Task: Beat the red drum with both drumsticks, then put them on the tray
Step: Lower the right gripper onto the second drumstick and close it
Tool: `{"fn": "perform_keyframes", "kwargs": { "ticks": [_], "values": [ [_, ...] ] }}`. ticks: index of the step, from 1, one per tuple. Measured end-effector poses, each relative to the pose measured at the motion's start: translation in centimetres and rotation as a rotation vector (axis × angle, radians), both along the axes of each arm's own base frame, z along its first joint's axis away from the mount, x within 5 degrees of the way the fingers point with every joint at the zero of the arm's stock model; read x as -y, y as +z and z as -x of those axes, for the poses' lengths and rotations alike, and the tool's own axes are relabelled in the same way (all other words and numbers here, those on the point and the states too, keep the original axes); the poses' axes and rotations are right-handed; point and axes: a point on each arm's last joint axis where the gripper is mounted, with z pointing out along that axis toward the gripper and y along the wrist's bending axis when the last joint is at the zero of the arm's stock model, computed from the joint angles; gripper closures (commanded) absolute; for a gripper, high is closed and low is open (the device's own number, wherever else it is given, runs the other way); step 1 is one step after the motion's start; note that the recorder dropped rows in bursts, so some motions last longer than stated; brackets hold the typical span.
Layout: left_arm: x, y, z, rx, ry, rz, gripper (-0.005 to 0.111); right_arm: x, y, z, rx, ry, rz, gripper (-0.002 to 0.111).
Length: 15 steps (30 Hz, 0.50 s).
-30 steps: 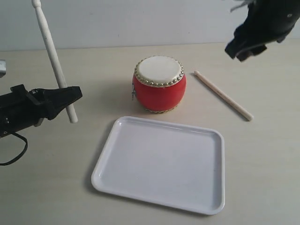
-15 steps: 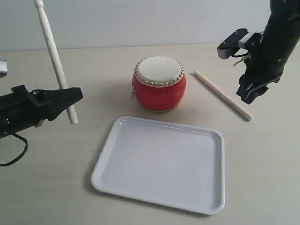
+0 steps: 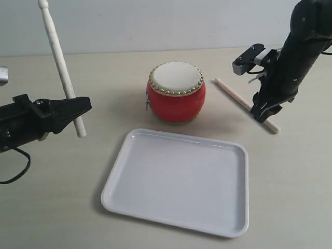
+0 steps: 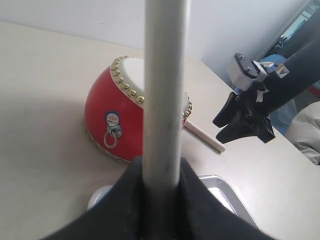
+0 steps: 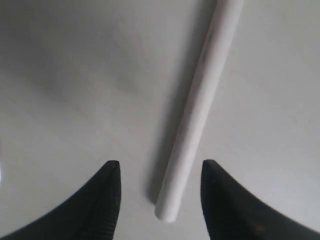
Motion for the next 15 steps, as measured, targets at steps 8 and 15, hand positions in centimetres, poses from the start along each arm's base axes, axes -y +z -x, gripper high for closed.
{"fn": "perform_keyframes", "kwargs": {
  "ticks": [8, 15],
  "values": [
    [0.0, 0.0, 0.0, 0.0, 0.0, -0.003, 0.107, 0.1, -1.7, -0.2, -0.027, -0.013, 0.023, 0.061],
    [0.0, 0.0, 0.0, 0.002, 0.0, -0.007, 0.107, 0.1, -1.8, -0.6, -0.009, -0.024, 0.022, 0.061]
  ]
}}
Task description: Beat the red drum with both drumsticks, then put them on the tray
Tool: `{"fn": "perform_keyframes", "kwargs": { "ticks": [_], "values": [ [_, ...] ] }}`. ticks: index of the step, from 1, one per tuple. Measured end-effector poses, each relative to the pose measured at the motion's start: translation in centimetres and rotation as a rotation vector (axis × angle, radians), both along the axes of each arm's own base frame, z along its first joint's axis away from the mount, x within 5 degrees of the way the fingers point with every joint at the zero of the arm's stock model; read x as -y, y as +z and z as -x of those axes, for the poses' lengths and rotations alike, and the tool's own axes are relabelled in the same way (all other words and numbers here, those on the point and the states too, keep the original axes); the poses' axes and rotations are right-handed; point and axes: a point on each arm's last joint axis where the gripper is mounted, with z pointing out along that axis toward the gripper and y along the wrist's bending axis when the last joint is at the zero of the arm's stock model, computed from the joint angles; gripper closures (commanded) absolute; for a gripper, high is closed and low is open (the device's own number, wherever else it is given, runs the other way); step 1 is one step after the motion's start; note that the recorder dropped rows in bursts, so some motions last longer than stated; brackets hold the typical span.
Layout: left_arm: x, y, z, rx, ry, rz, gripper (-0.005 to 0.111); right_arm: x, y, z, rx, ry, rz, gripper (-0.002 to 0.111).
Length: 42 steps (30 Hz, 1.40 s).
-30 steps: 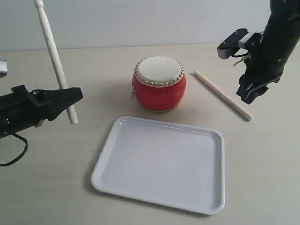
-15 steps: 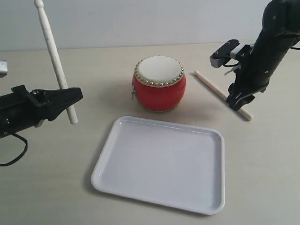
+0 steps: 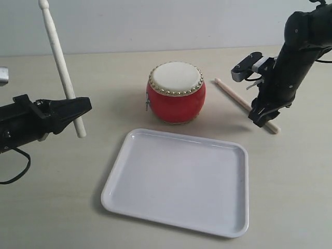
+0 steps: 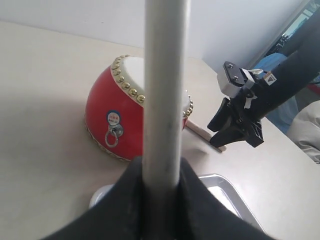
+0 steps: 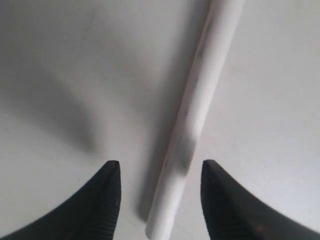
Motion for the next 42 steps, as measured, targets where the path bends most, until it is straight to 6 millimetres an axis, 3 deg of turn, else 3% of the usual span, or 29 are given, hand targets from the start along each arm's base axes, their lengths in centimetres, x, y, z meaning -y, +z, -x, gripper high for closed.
{"fn": "perform_keyframes", "kwargs": {
  "ticks": [11, 21, 24, 30, 34, 39, 42],
  "values": [
    [0.0, -0.1, 0.0, -0.005, 0.003, -0.011, 0.107, -0.3, -0.6, -2.0, -0.043, -0.036, 0.002, 0.061],
    [0.0, -0.1, 0.0, 0.003, 0.003, -0.018, 0.107, -0.4, -1.7, -2.3, -0.07, -0.045, 0.006, 0.062],
    [-0.1, -0.1, 0.0, 0.003, 0.006, -0.017, 0.107, -0.4, -1.7, -2.3, -0.07, -0.068, 0.004, 0.071],
    [-0.1, -0.1, -0.1, 0.006, 0.006, -0.019, 0.107, -0.1, -1.7, -2.3, -0.068, -0.12, 0.028, 0.108],
    [-0.1, -0.1, -0.1, 0.006, 0.006, -0.019, 0.107, 0.0, -1.6, -2.3, -0.065, -0.176, 0.037, 0.108],
    [-0.1, -0.3, -0.1, -0.005, 0.011, -0.035, 0.107, 0.1, 1.1, -1.9, -0.051, -0.245, 0.032, 0.108],
    [-0.1, -0.4, -0.4, -0.031, 0.008, -0.055, 0.107, 0.3, 4.8, -0.9, -0.033, -0.269, 0.026, 0.108]
  ]
}}
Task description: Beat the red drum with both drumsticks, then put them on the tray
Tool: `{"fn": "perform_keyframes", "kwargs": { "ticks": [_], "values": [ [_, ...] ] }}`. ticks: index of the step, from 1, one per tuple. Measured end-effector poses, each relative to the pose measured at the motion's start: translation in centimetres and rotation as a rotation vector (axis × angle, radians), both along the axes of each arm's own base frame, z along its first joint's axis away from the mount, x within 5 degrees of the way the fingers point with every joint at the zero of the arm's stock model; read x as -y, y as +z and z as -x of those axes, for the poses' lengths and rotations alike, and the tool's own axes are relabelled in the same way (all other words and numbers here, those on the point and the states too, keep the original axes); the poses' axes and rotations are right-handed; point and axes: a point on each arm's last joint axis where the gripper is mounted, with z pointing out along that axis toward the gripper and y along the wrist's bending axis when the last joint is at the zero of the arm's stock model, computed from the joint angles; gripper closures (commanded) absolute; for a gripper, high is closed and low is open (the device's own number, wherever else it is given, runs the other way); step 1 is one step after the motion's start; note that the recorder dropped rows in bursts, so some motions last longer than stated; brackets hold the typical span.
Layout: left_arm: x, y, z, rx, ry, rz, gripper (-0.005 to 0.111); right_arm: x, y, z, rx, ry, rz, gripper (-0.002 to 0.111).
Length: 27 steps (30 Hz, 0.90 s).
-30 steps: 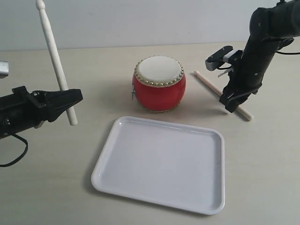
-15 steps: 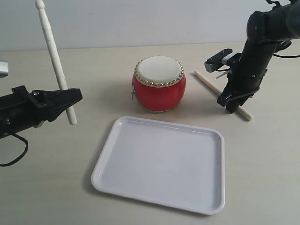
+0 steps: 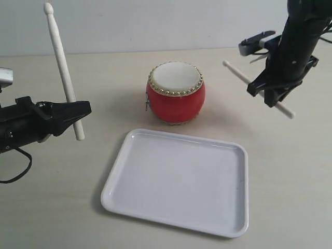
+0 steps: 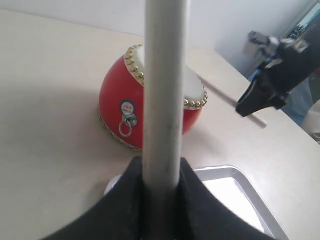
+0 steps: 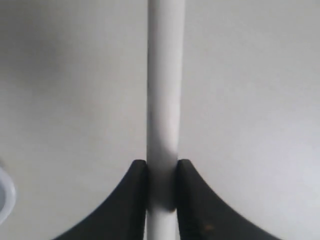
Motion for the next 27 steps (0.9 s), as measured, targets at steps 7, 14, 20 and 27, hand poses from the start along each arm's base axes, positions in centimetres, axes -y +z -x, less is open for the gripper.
{"fn": "perform_keyframes", "kwargs": {
  "ticks": [7, 14, 20, 27],
  "values": [
    [0.1, 0.2, -2.3, -0.177, -0.075, -0.159, 0.107, 0.9, 8.6, 5.7, 0.115, -0.013, -0.028, 0.108],
    [2.5, 5.2, -3.5, -0.249, -0.044, -0.379, 0.107, 1.4, 9.1, 11.8, 0.075, -0.036, -0.079, 0.108],
    [2.5, 8.8, -5.1, 0.021, 0.152, -0.597, 0.107, -0.6, 9.0, 12.2, 0.098, 0.037, -0.1, 0.108],
    [-3.6, 10.9, -6.8, 0.209, 0.553, -1.45, 0.107, -0.8, 9.1, 11.7, 0.149, 0.039, -0.114, 0.108]
  ]
}}
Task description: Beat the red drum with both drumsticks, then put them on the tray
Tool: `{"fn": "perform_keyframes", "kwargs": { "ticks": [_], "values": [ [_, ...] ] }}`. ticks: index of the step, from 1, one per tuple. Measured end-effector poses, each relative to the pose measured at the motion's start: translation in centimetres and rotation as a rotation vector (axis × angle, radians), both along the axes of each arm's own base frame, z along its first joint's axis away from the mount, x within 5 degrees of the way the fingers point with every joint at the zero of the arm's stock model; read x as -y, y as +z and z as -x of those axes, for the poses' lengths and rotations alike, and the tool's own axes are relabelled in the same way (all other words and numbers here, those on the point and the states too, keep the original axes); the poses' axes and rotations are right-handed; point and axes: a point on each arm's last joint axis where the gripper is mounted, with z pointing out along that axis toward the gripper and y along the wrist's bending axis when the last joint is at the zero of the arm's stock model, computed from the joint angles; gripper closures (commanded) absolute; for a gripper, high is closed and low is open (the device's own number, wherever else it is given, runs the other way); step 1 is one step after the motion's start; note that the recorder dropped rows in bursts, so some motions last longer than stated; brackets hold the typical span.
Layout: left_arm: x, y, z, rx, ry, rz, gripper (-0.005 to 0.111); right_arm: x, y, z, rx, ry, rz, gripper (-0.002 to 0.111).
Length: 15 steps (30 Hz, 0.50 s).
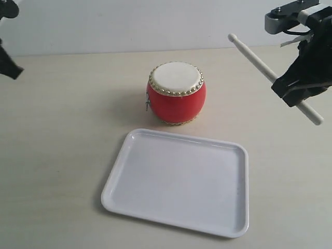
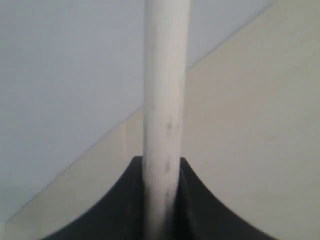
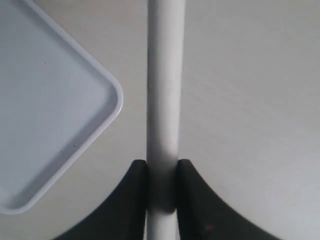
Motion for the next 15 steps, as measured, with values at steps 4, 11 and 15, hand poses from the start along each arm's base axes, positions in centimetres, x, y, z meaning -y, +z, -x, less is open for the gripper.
{"fn": "perform_keyframes", "kwargs": {
  "ticks": [4, 11, 15],
  "values": [
    [-1.1, 0.3, -0.2, -0.299, 0.184, -0.181, 0.107, -0.2, 0.7, -0.6, -0.038, 0.004, 0.008, 0.108],
    [1.9, 1.6, 0.8, -0.675, 0.011, 0.099, 0.107, -2.7, 1.3, -2.3, -0.096, 0.087, 0.034, 0.108],
    [4.8, 1.5, 1.6, -0.785, -0.233, 0.277, 0.107, -4.7, 0.4, -2.2, -0.123, 0.166, 0.065, 0.108]
  ]
}}
